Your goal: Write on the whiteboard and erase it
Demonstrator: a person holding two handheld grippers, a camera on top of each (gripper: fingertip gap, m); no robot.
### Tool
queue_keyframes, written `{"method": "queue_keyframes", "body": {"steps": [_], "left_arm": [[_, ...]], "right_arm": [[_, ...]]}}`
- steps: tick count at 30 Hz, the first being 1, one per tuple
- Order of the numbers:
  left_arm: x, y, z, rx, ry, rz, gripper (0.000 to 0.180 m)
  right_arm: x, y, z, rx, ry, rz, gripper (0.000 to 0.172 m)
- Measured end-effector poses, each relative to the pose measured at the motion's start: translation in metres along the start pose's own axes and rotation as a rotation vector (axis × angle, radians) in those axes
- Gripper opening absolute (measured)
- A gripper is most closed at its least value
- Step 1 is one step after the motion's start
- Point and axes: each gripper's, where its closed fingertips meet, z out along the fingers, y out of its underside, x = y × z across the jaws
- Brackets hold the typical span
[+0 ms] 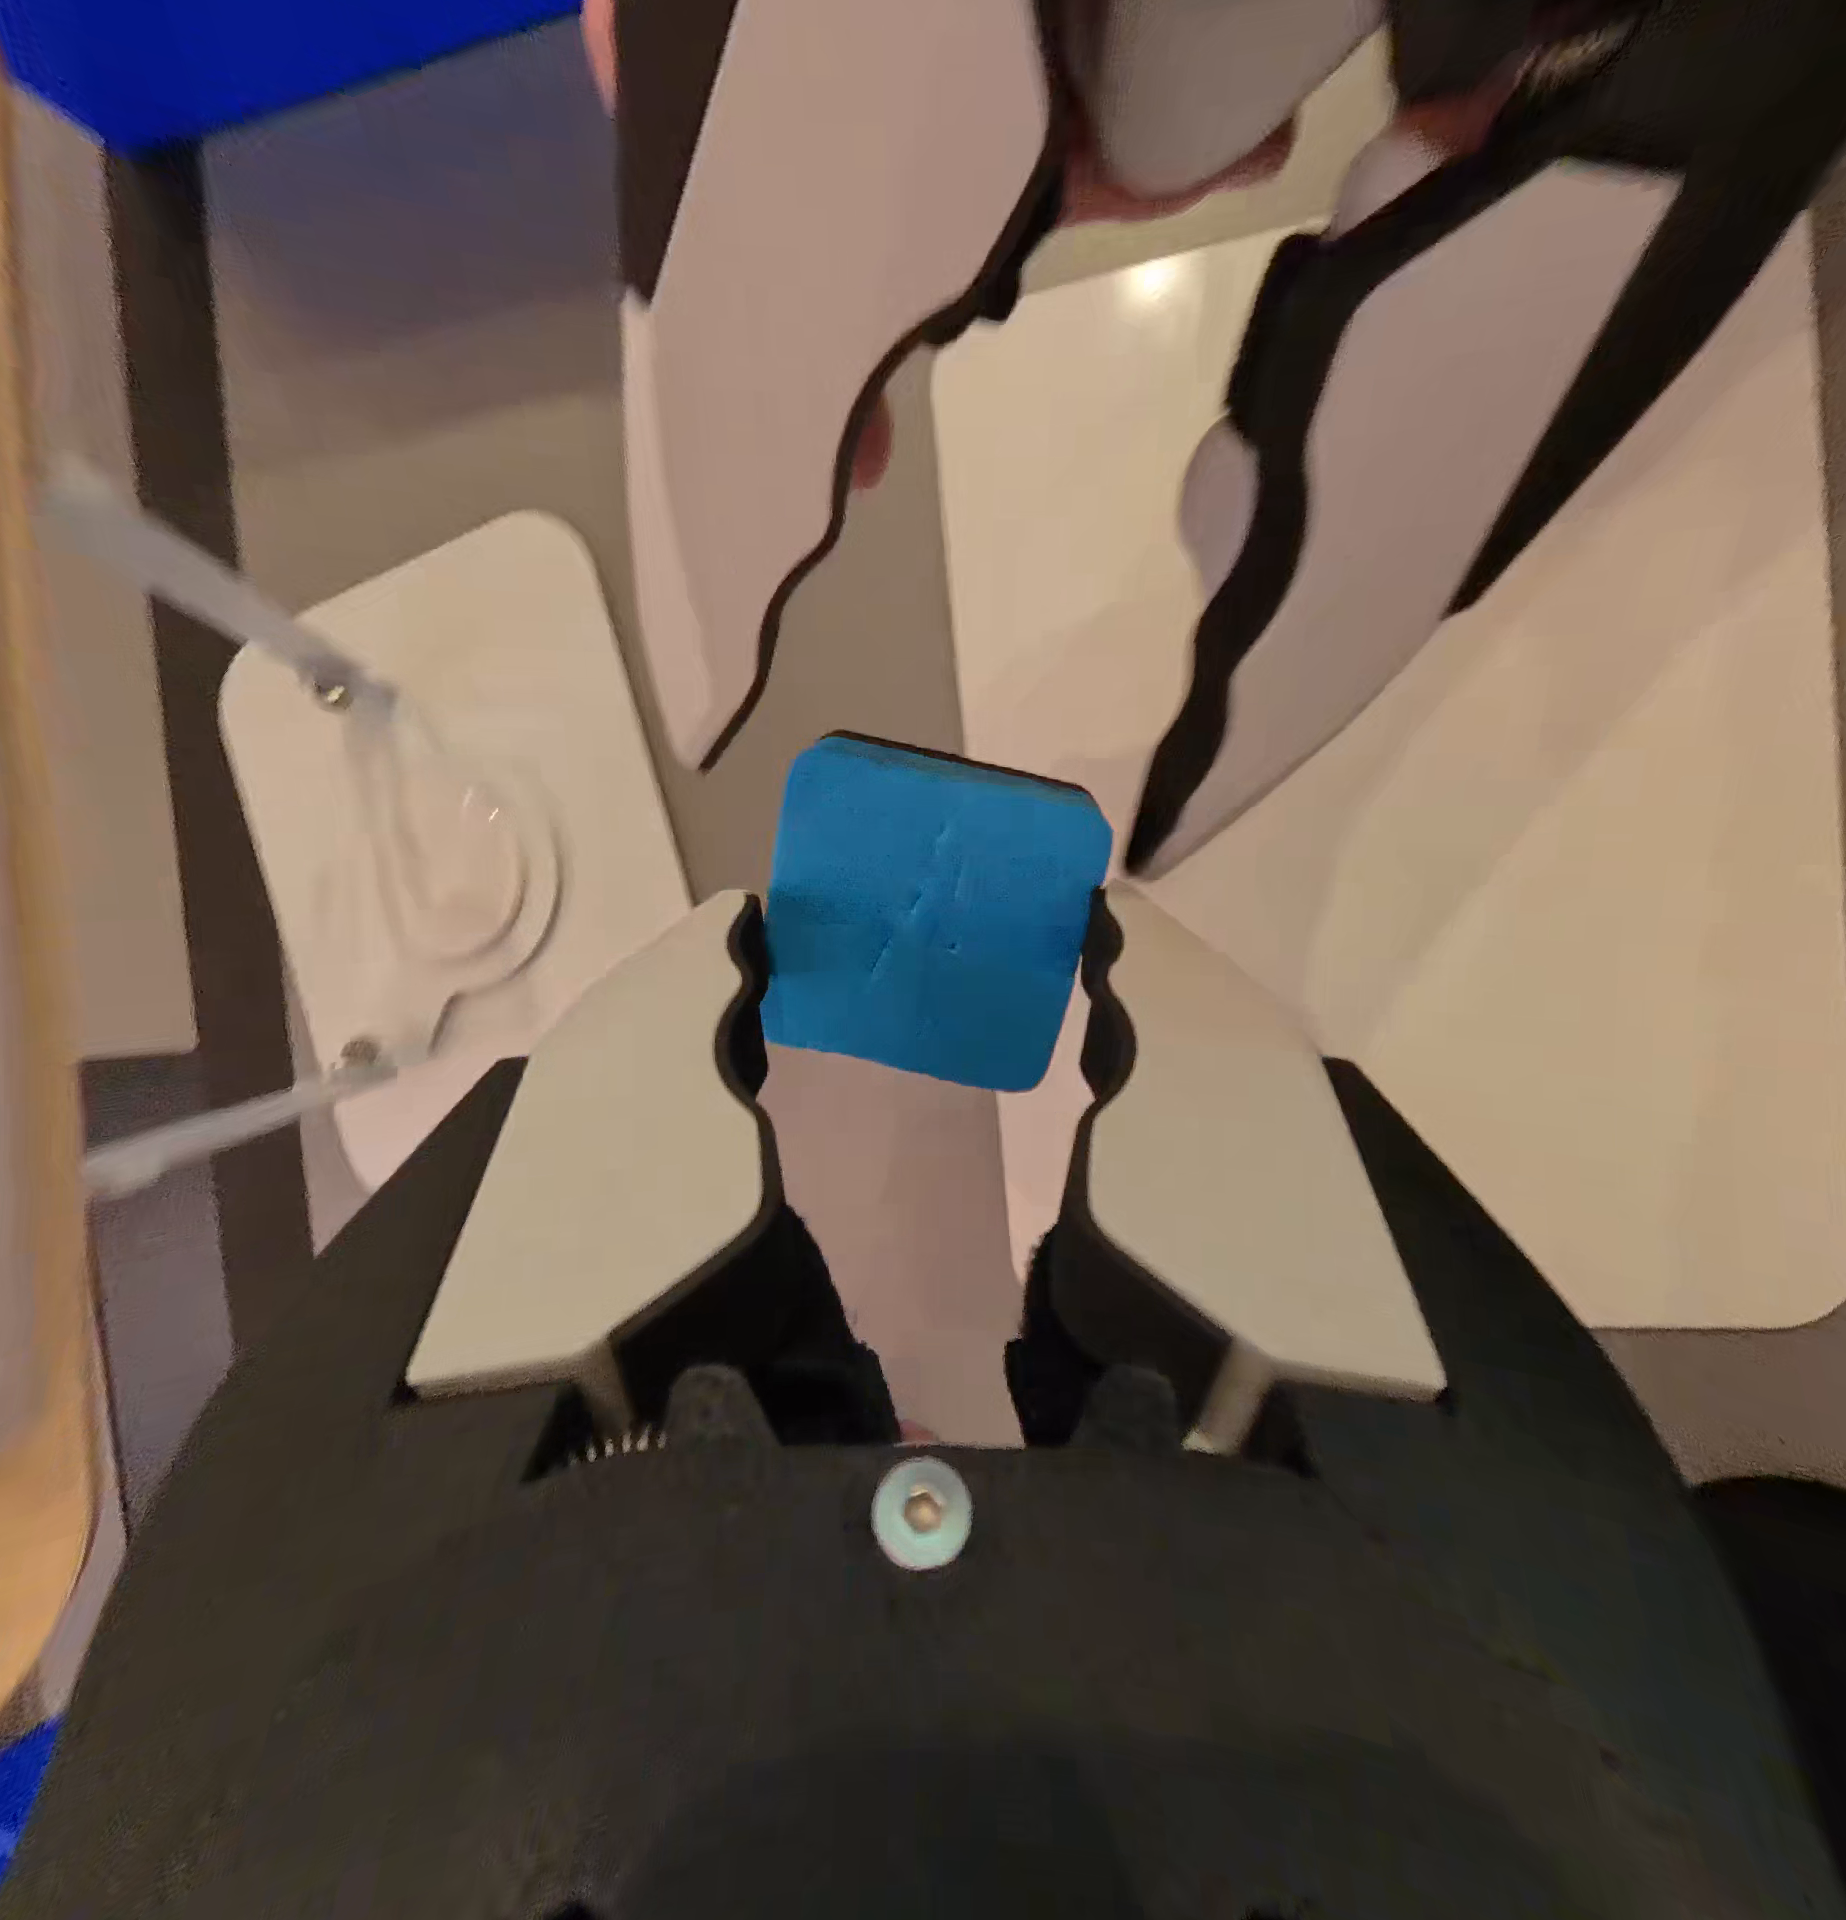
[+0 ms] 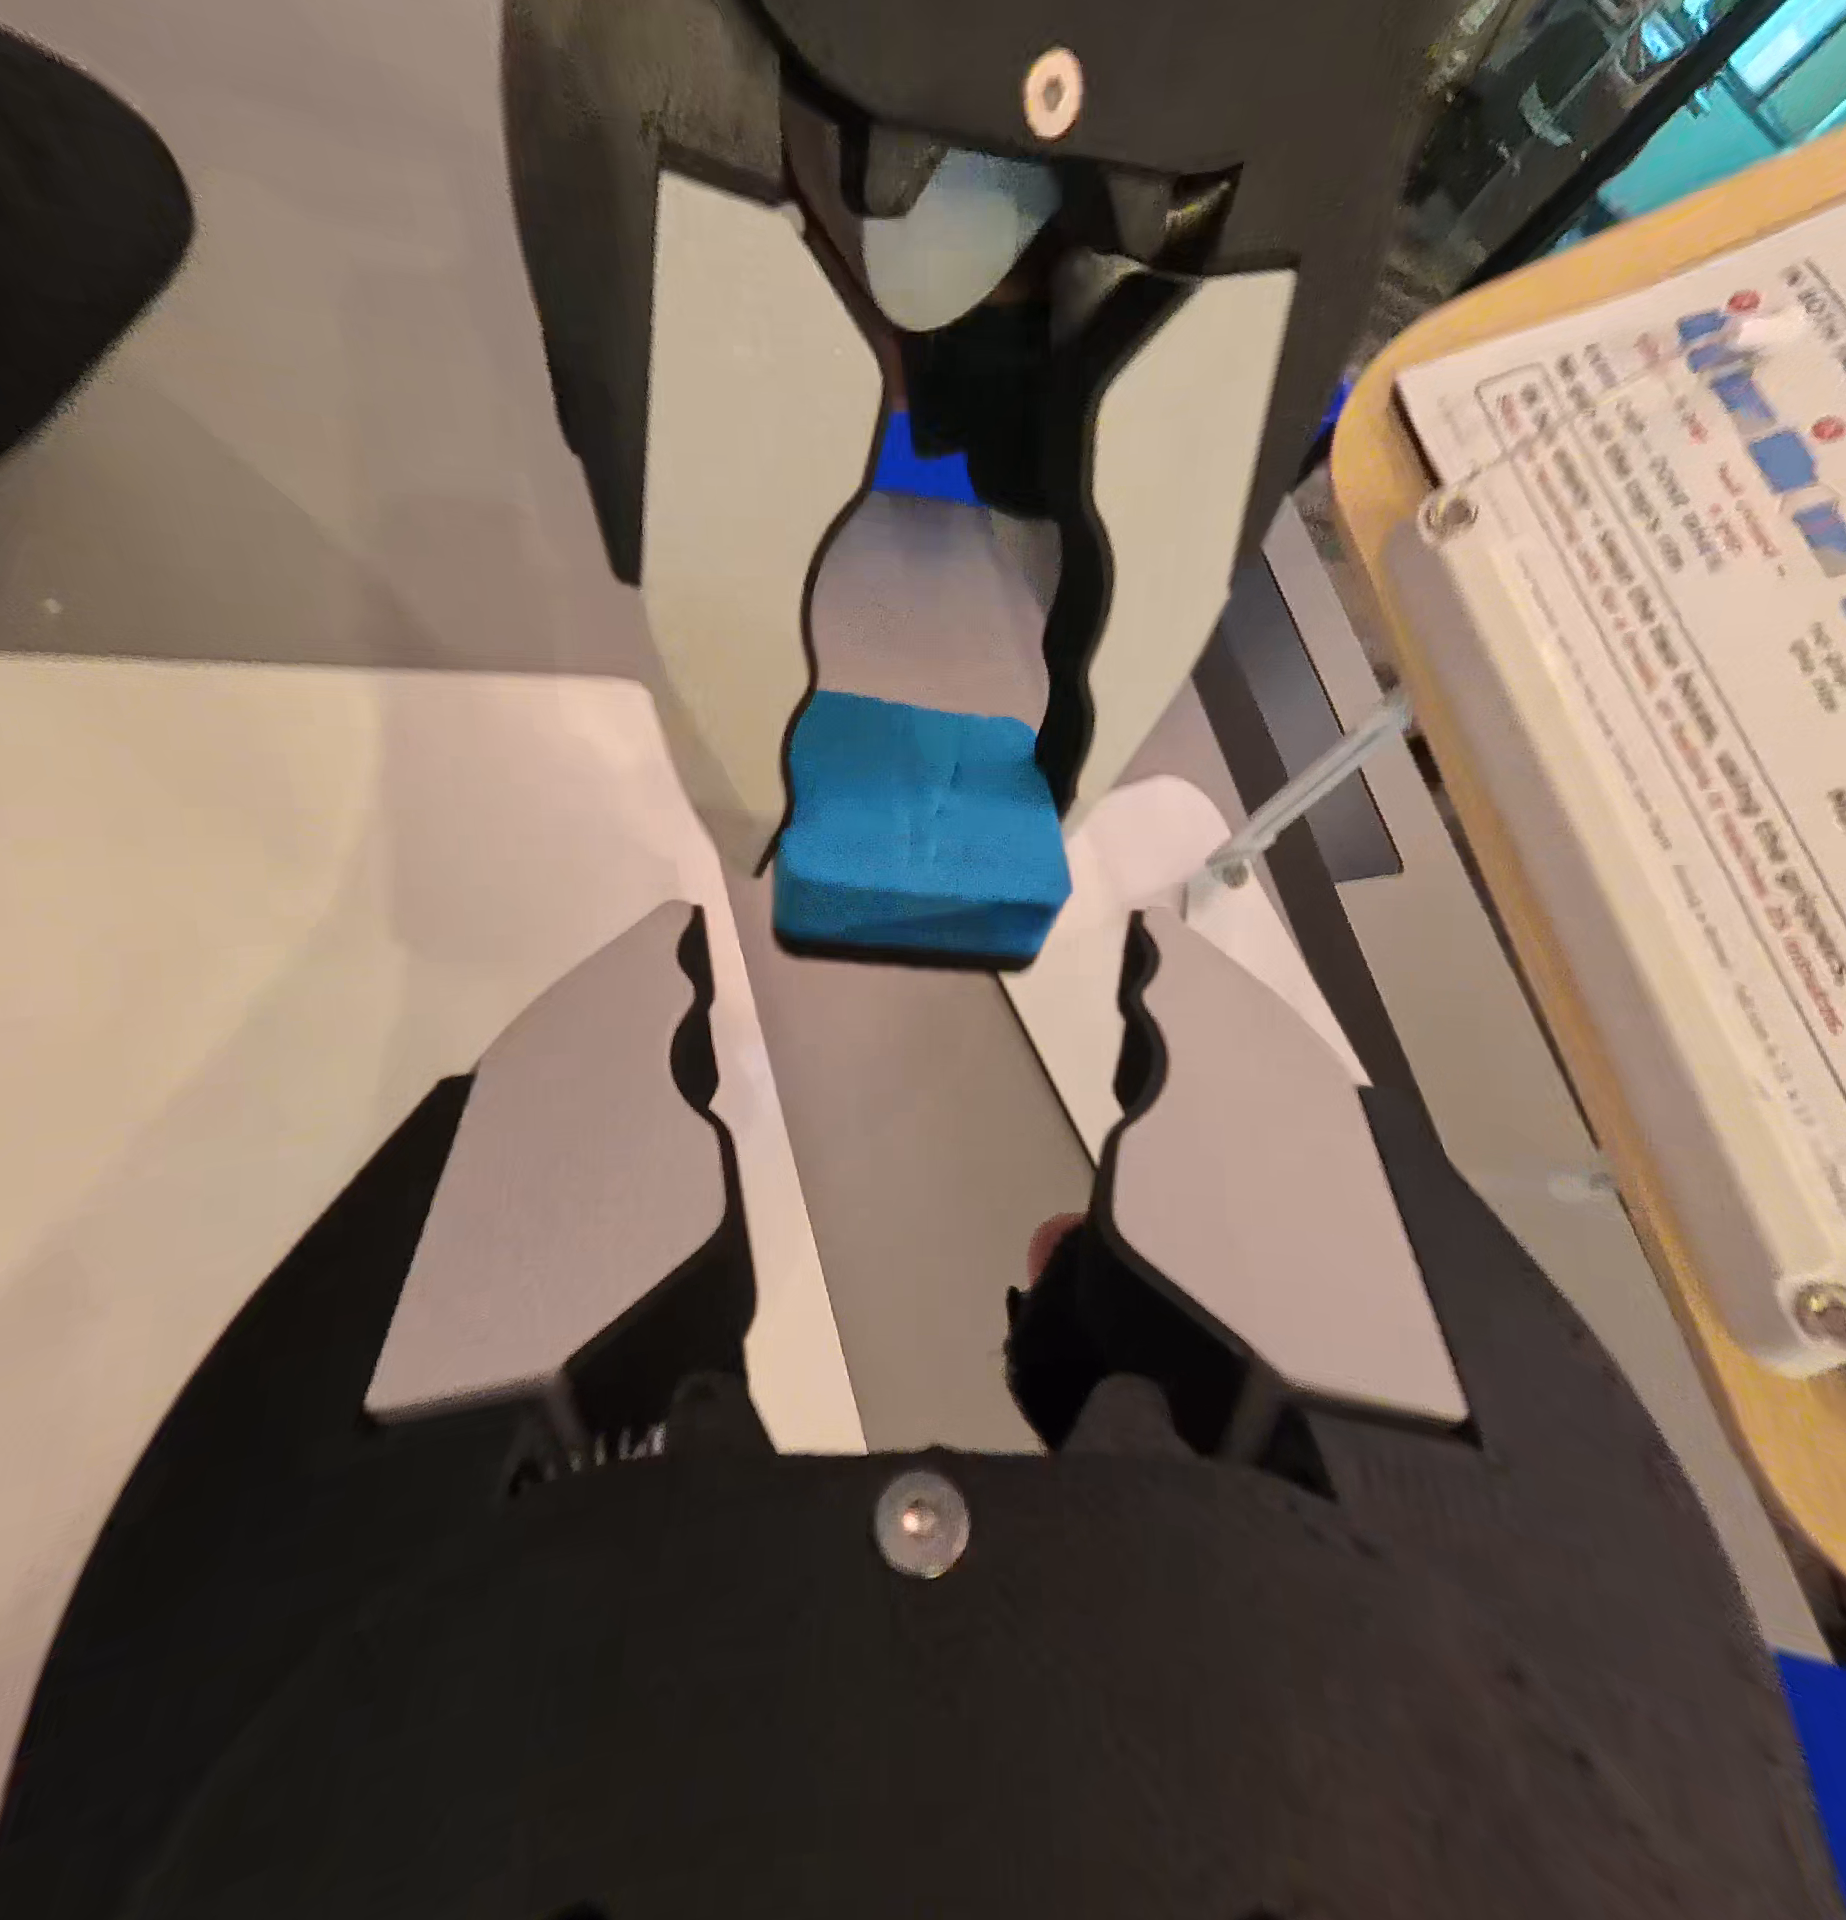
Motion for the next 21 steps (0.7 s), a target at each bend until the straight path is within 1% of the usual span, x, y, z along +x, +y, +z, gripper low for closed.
{"method": "queue_keyframes", "body": {"steps": [1,2,4,5,7,9,11,13,14,15,17,19,21], "left_arm": [[0.004,-0.007,0.007,-0.002,0.016,0.016,0.059],[0.004,-0.012,0.012,-0.012,0.01,0.038,0.059],[0.006,-0.021,0.019,-0.014,0.013,0.068,0.059],[0.008,-0.024,0.022,-0.011,0.025,0.067,0.059],[0.009,-0.033,0.028,0.019,0.039,0.056,0.06],[0.002,-0.041,0.024,0.07,0.003,0.026,0.062],[-0.012,-0.032,0.008,0.076,-0.067,-0.027,0.067],[-0.035,0.0,-0.022,0.068,-0.156,-0.125,0.064],[-0.049,0.024,-0.039,0.058,-0.212,-0.196,0.062],[-0.065,0.055,-0.058,0.038,-0.276,-0.275,0.062],[-0.092,0.127,-0.09,-0.025,-0.367,-0.467,0.061],[-0.11,0.196,-0.107,-0.065,-0.407,-0.651,0.061],[-0.116,0.24,-0.105,-0.066,-0.36,-0.808,0.061]], "right_arm": [[0.001,0.006,-0.002,-0.01,0.018,-0.008,0.072],[0.0,0.011,-0.005,-0.012,0.021,-0.013,0.072],[-0.004,0.022,-0.011,-0.028,0.004,-0.008,0.058],[-0.005,0.025,-0.014,-0.021,0.005,-0.022,0.057],[-0.005,0.033,-0.021,-0.024,-0.005,0.016,0.056],[0.001,0.04,-0.032,-0.009,0.008,0.082,0.056],[0.016,0.06,-0.049,-0.052,0.065,0.171,0.056],[0.036,0.099,-0.074,-0.149,0.188,0.233,0.056],[0.041,0.124,-0.085,-0.208,0.219,0.307,0.056],[0.037,0.147,-0.093,-0.253,0.209,0.382,0.056],[0.028,0.185,-0.104,-0.324,0.222,0.478,0.056],[0.015,0.211,-0.11,-0.4,0.219,0.511,0.056],[0.003,0.227,-0.11,-0.468,0.214,0.513,0.056]]}}
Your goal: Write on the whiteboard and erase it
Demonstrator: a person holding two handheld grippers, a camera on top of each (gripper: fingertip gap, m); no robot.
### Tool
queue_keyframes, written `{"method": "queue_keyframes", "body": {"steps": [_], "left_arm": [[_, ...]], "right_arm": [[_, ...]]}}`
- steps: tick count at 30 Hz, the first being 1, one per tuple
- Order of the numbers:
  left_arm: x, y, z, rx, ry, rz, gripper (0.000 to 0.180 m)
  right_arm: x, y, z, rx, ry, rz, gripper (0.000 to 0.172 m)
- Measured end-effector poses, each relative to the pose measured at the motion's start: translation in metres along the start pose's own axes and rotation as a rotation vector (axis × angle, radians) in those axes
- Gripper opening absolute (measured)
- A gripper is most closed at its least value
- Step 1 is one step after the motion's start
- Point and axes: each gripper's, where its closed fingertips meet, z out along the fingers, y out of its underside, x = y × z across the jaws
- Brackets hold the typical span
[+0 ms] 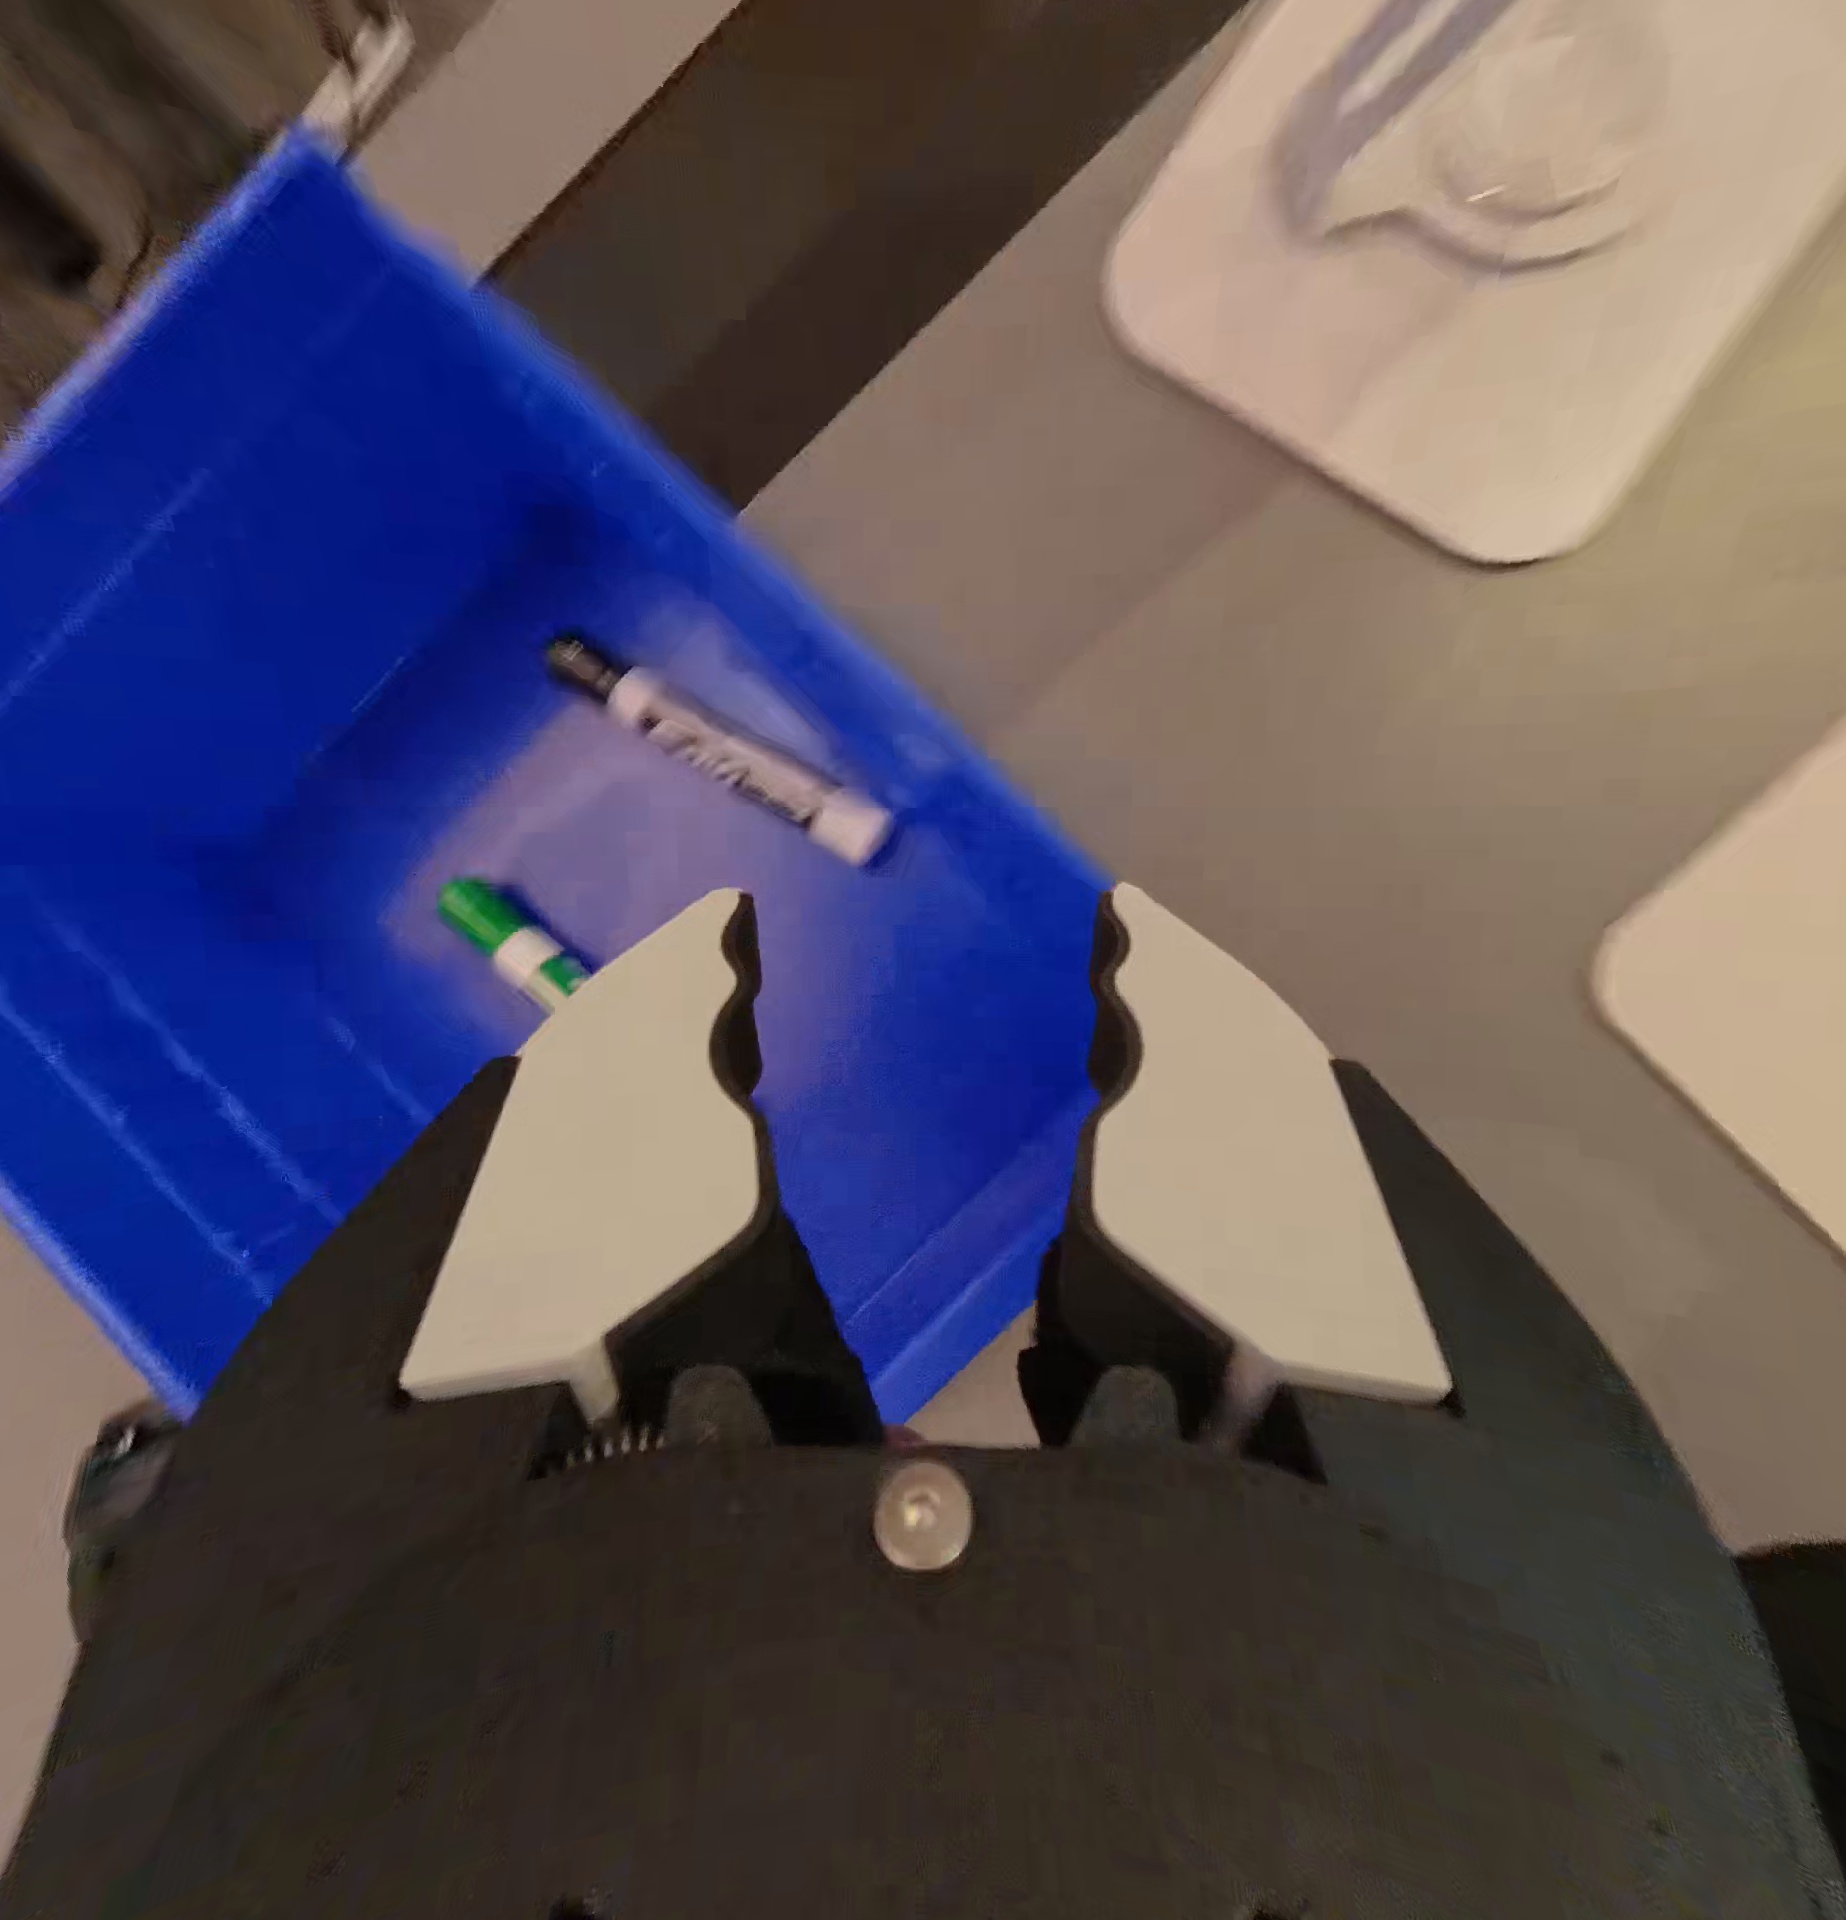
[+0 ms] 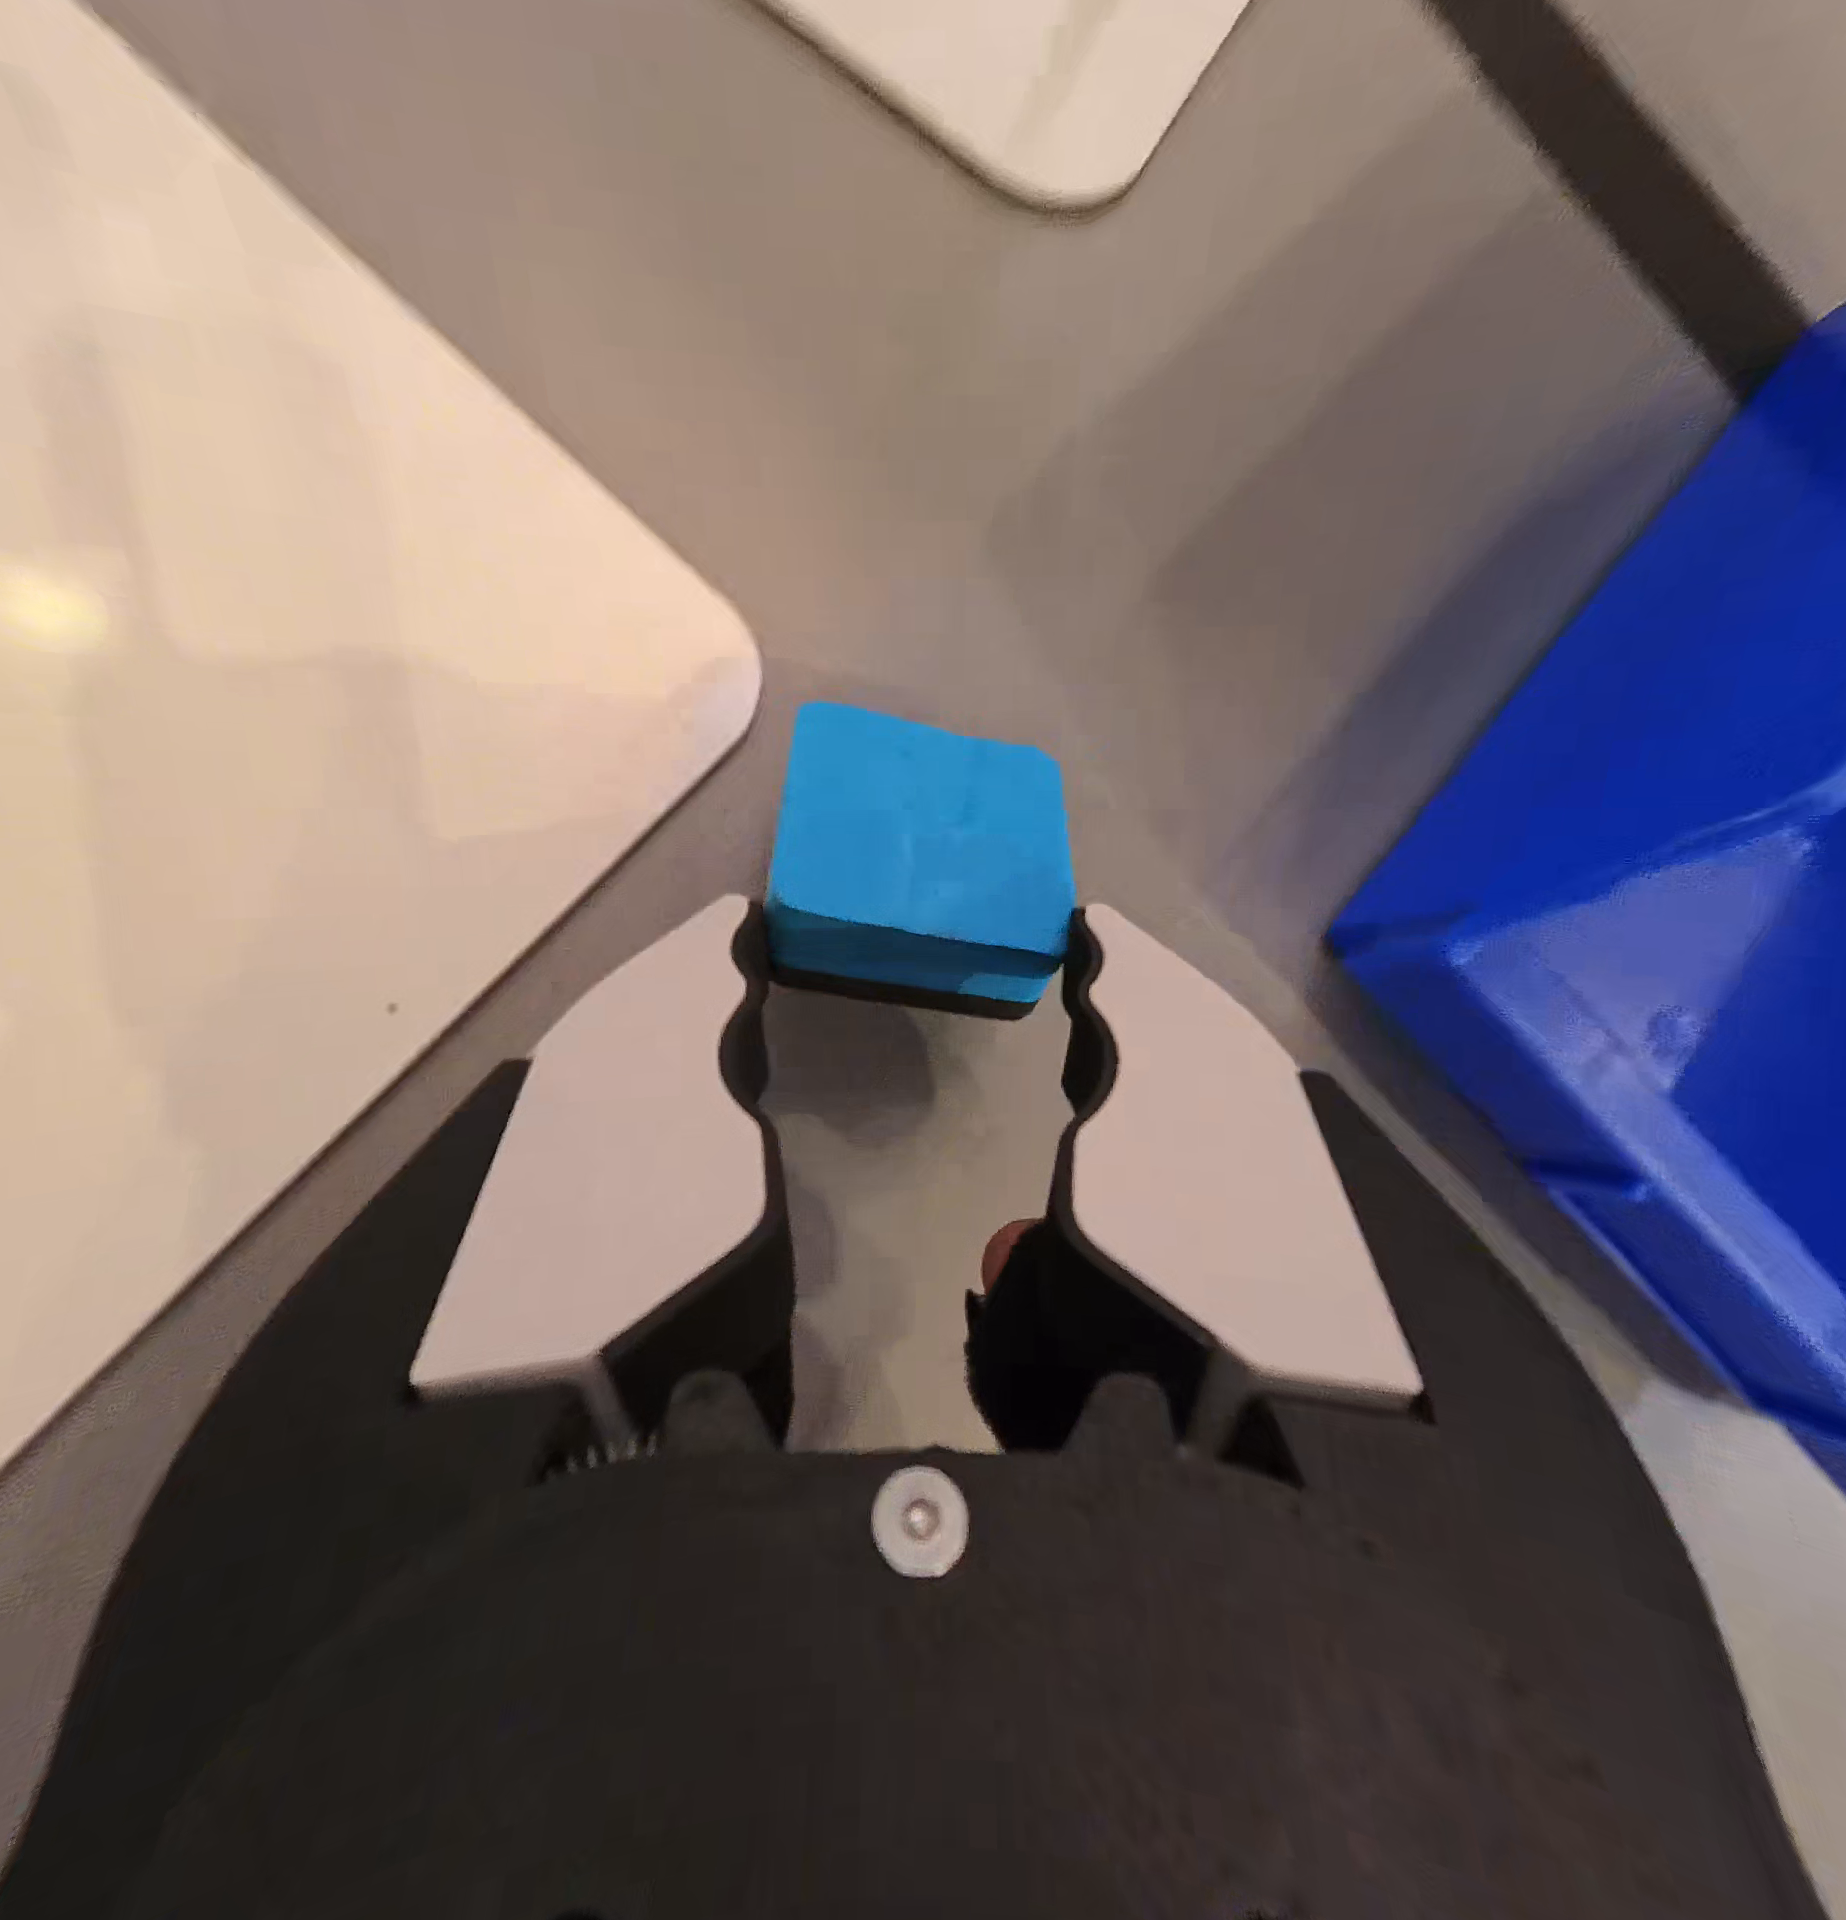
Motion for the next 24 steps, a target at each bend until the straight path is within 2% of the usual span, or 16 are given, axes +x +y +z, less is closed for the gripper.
{"method": "queue_keyframes", "body": {"steps": [3,5,7,11,13,14,15,19,22,24], "left_arm": [[-0.034,0.024,0.028,-0.087,-0.041,-0.087,0.062],[-0.051,0.027,0.049,-0.117,-0.046,-0.139,0.062],[-0.061,0.031,0.07,-0.171,-0.017,-0.192,0.063],[-0.067,0.034,0.107,-0.264,0.068,-0.294,0.067],[-0.069,0.034,0.119,-0.291,0.077,-0.307,0.056],[-0.071,0.034,0.123,-0.296,0.058,-0.294,0.037],[-0.072,0.033,0.124,-0.299,0.05,-0.284,0.027],[-0.075,0.031,0.123,-0.242,0.053,-0.299,0.019],[-0.08,0.019,0.103,-0.058,0.082,-0.379,0.019],[-0.077,0.004,0.076,0.107,0.119,-0.417,0.019]], "right_arm": [[-0.011,0.013,0.01,-0.066,-0.023,-0.005,0.057],[-0.011,0.011,0.01,-0.072,-0.006,-0.018,0.06],[-0.011,0.01,0.008,-0.081,0.008,-0.037,0.072],[-0.011,0.007,0.005,-0.058,0.014,-0.025,0.074],[-0.008,0.005,0.003,-0.05,0.032,-0.025,0.075],[-0.008,0.004,0.002,-0.046,0.039,-0.027,0.075],[-0.006,0.002,0.001,-0.044,0.047,-0.029,0.074],[0.003,-0.013,-0.008,0.002,0.111,-0.054,0.072],[0.01,-0.041,-0.021,0.086,0.189,-0.104,0.068],[0.008,-0.07,-0.031,0.172,0.229,-0.155,0.068]]}}
